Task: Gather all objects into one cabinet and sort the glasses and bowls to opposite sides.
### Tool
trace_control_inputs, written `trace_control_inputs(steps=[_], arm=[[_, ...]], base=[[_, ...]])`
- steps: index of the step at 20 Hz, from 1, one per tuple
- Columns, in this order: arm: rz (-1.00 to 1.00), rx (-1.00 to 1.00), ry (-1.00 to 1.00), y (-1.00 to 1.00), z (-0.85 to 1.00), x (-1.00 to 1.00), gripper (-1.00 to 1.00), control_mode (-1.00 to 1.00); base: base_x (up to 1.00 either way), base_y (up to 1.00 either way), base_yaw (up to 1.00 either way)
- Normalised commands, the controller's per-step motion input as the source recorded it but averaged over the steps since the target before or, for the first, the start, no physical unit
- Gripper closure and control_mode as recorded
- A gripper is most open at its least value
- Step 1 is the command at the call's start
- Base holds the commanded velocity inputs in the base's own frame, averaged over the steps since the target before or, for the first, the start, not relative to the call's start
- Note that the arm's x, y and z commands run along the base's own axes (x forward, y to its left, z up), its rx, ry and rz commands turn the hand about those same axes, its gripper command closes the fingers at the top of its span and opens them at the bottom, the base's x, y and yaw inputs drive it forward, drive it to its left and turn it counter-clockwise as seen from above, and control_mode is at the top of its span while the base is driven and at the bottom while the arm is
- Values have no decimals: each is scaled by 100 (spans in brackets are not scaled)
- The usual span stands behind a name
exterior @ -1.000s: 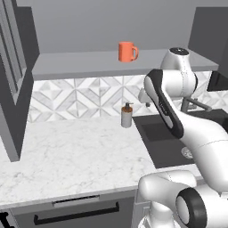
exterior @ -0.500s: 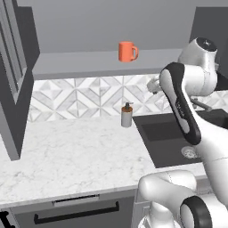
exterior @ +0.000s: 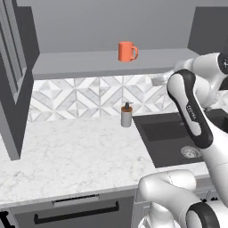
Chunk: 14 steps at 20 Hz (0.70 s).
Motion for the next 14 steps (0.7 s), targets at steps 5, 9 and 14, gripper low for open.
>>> trace_control_inputs(steps=[5, 9, 14], arm=[[0, 0, 2, 3, 7, 7, -100, -100], [-2, 0, 7, 0, 84, 25, -100, -100], [-1, 0, 13, 1, 96, 48, -100, -100]], base=[[0, 0, 0], [0, 0, 0], [0, 0, 0]])
